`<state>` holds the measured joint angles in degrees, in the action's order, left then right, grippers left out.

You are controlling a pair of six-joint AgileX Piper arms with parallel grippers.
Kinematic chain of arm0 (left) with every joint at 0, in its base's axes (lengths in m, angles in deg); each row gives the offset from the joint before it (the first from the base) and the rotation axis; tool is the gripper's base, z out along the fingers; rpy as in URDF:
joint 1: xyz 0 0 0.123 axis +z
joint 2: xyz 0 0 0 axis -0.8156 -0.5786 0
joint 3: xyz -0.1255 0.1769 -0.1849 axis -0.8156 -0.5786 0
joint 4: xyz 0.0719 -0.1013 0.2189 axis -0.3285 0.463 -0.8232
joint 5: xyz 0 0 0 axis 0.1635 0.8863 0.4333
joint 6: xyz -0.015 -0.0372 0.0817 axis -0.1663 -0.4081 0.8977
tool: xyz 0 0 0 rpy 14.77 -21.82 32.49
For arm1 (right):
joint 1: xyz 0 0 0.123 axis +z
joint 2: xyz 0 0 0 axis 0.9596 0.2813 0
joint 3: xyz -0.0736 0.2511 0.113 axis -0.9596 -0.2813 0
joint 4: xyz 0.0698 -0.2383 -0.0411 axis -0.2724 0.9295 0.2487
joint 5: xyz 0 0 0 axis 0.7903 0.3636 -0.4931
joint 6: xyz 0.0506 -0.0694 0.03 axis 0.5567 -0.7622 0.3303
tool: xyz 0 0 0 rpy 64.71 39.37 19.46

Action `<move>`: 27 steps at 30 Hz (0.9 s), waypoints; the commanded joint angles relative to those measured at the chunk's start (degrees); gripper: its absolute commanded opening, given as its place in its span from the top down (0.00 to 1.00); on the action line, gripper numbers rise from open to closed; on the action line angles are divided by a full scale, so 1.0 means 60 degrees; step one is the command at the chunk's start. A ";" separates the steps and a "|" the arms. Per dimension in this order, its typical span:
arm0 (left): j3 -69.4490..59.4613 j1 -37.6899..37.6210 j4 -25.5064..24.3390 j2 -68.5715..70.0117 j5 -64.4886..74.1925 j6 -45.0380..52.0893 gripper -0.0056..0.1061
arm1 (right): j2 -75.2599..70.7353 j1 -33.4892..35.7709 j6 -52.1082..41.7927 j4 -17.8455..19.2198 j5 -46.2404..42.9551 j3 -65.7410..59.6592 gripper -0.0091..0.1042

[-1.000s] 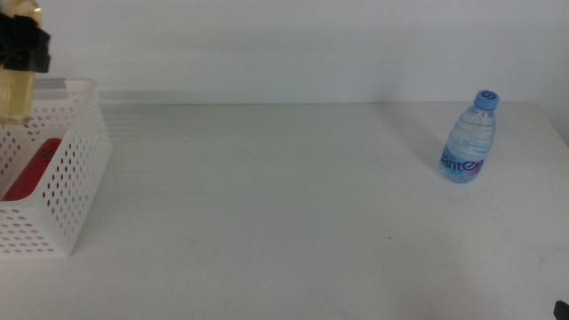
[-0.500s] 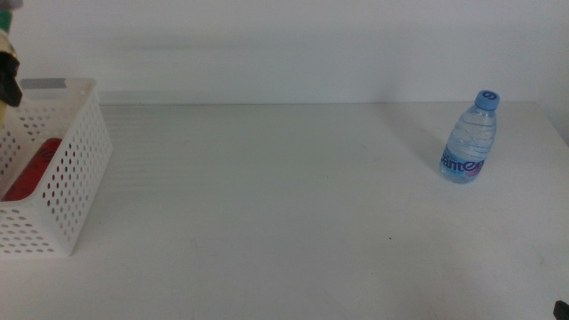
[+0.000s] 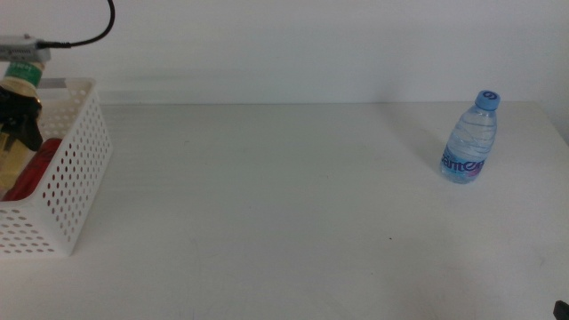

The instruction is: Use arms to grab the bottles and put them into the dustbin to the left of the table.

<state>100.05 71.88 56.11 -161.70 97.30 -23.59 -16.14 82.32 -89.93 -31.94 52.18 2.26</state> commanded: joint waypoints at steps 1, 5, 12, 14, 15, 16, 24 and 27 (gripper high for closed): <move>0.0440 0.0013 0.0175 0.0576 -0.0245 -0.0036 0.98 | -0.0258 -0.0049 -0.0084 0.0059 -0.0727 0.0072 0.34; 0.0377 0.0013 0.0185 0.0411 -0.0206 -0.0036 0.98 | -0.0258 -0.0049 -0.0084 0.0059 -0.0727 0.0072 0.34; 0.0377 0.0013 0.0232 -0.0024 0.0123 -0.0146 0.98 | -0.0258 -0.0049 -0.0084 0.0059 -0.0727 0.0072 0.34; 0.0377 0.0013 0.0232 -0.0074 0.0172 -0.0146 0.98 | -0.0258 -0.0049 -0.0084 0.0059 -0.0727 0.0072 0.34; 0.0377 0.0013 0.0208 -0.0089 0.0195 -0.0146 0.97 | -0.0258 -0.0049 -0.0084 0.0059 -0.0727 0.0072 0.34; 0.0377 0.0013 0.0208 -0.0102 0.0223 -0.0146 0.97 | -0.0258 -0.0049 -0.0084 0.0059 -0.0727 0.0072 0.34; 0.0377 0.0005 0.0348 -0.0116 0.0315 -0.0146 0.63 | -0.0258 -0.0049 -0.0084 0.0059 -0.0727 0.0072 0.34; 0.0377 0.0005 0.0405 -0.0116 0.0315 -0.0146 0.44 | -0.0258 -0.0049 -0.0084 0.0059 -0.0727 0.0072 0.34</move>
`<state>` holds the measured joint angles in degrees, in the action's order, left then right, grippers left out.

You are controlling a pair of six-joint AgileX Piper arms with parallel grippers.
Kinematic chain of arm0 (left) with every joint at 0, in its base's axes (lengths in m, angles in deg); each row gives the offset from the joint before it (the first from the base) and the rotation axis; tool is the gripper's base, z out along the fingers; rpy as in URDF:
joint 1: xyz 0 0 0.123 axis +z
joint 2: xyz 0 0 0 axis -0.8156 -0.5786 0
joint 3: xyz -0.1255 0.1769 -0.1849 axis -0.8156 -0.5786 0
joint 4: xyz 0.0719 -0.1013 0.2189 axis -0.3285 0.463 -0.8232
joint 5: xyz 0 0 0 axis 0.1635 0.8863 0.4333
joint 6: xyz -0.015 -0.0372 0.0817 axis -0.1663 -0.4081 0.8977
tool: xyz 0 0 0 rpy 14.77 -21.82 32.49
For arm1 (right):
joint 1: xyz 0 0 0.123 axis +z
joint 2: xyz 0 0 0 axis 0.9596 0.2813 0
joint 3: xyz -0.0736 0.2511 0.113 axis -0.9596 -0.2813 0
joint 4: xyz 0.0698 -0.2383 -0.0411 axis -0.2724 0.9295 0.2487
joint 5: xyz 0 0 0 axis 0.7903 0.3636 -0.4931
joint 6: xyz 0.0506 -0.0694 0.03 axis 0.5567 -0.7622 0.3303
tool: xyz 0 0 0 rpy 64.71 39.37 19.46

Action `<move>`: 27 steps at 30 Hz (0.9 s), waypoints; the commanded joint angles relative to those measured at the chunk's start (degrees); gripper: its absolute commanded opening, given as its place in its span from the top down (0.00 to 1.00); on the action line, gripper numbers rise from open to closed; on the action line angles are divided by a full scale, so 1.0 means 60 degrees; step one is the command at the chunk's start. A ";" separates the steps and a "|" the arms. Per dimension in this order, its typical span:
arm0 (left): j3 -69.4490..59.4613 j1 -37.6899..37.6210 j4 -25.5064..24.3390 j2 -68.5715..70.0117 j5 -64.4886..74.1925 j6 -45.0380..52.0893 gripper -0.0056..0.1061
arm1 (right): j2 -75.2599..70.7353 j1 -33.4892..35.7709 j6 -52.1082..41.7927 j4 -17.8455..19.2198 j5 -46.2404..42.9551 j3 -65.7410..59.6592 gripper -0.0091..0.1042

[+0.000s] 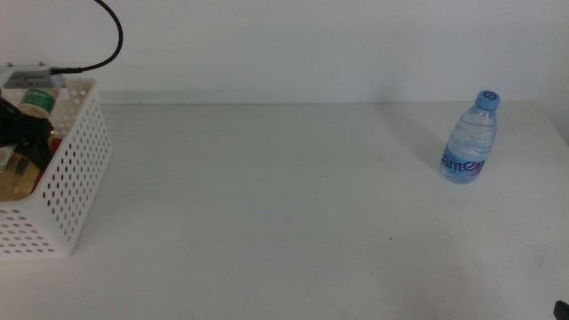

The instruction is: Use arms to grab the bottles and put them into the dustbin to the left of the table.

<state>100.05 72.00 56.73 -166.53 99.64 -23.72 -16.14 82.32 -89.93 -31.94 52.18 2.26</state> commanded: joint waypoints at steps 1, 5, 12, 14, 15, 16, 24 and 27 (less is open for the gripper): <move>0.0377 -0.0014 0.0302 0.0688 -0.0068 -0.0124 0.37 | -0.0258 -0.0049 -0.0084 0.0059 -0.0727 0.0072 0.34; 0.0377 -0.0014 0.0379 0.0688 -0.0031 -0.0124 0.14 | -0.0258 -0.0049 -0.0084 0.0059 -0.0727 0.0072 0.34; 0.0401 -0.0014 0.0725 0.0890 -0.0004 -0.0485 0.14 | -0.0258 -0.0049 -0.0084 0.0059 -0.0727 0.0072 0.34; 0.0401 -0.0014 0.0775 0.1062 -0.0004 -0.0680 0.14 | -0.0258 -0.0049 -0.0084 0.0059 -0.0727 0.0072 0.34; 0.0401 -0.0014 0.0824 0.1180 -0.0004 -0.0727 0.14 | -0.0258 -0.0049 -0.0084 0.0059 -0.0727 0.0072 0.34; 0.0401 -0.0014 0.0913 0.1311 -0.0034 -0.0753 0.14 | -0.0258 -0.0049 -0.0084 0.0059 -0.0727 0.0072 0.34; 0.0377 -0.0390 0.1212 0.2537 -0.0095 -0.0964 0.14 | -0.0258 -0.0049 -0.0084 0.0059 -0.0727 0.0072 0.34; 0.0377 -0.0838 0.1075 0.2970 -0.0127 -0.1250 0.14 | -0.0258 -0.0049 -0.0084 0.0059 -0.0727 0.0072 0.34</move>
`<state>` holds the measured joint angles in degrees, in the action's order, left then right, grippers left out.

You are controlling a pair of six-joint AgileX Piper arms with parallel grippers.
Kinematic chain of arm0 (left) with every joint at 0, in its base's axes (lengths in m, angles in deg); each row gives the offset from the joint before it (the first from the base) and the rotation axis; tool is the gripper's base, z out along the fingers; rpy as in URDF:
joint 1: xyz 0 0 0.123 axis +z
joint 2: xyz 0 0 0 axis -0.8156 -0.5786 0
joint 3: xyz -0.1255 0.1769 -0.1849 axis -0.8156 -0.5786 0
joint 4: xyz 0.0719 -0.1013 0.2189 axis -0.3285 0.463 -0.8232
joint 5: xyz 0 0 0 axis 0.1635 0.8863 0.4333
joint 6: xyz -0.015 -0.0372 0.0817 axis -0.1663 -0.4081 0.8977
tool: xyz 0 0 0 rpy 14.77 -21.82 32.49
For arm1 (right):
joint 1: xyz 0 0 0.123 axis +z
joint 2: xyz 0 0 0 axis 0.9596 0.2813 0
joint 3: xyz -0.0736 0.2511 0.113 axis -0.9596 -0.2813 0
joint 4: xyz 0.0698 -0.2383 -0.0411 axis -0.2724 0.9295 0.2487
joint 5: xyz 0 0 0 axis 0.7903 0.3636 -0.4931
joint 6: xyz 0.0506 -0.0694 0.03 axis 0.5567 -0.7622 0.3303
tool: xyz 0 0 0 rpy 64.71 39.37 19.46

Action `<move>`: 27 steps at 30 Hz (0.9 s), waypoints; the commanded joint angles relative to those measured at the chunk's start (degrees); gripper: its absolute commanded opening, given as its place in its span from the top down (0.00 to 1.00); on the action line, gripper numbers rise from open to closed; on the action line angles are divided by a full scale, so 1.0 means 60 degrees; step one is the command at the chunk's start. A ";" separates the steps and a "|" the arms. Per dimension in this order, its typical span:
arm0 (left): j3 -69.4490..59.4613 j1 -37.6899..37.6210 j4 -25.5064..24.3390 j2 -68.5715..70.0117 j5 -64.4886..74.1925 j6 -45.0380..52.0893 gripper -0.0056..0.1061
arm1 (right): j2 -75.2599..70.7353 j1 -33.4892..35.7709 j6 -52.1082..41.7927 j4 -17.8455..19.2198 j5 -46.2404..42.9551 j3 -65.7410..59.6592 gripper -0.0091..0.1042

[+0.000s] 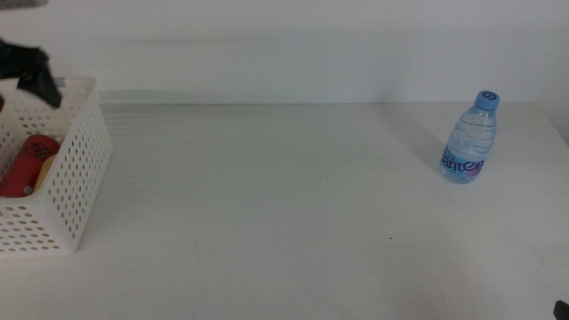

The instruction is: Use arms to grab the bottles and put them into the dustbin to the left of the table.

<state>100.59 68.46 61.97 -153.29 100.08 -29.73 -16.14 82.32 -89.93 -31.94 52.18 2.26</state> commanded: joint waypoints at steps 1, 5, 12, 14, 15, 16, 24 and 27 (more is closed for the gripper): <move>0.0286 -0.0440 0.0142 0.0914 -0.0209 -0.0345 0.14 | -0.0258 -0.0049 -0.0084 0.0059 -0.0727 0.0072 0.34; 0.0286 -0.1368 0.0097 0.1439 -0.0242 -0.0439 0.14 | -0.0258 -0.0049 -0.0084 0.0059 -0.0727 0.0072 0.34; -0.0664 -0.2716 0.0028 0.2594 -0.1022 -0.0546 0.15 | -0.0258 -0.0049 -0.0084 0.0059 -0.0727 0.0072 0.34; -0.1341 -0.3011 0.0022 0.3122 -0.1530 -0.0545 0.16 | -0.0258 -0.0049 -0.0084 0.0059 -0.0727 0.0072 0.34; -0.1741 -0.3134 0.0022 0.3446 -0.1824 -0.0545 0.16 | -0.0258 -0.0049 -0.0084 0.0059 -0.0727 0.0072 0.34; -0.2134 -0.3239 0.0022 0.3848 -0.2107 -0.0545 0.16 | -0.0258 -0.0049 -0.0084 0.0059 -0.0727 0.0072 0.34; -0.4732 -0.3550 0.0184 0.6397 -0.3102 -0.0490 0.16 | -0.0258 -0.0049 -0.0084 0.0059 -0.0727 0.0072 0.34; -0.5917 -0.3550 0.0318 0.7485 -0.3854 -0.0478 0.16 | -0.0258 -0.0049 -0.0084 0.0059 -0.0727 0.0072 0.34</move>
<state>66.57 47.47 62.06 -112.38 82.57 -32.37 -16.14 82.32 -89.93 -31.94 52.18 2.26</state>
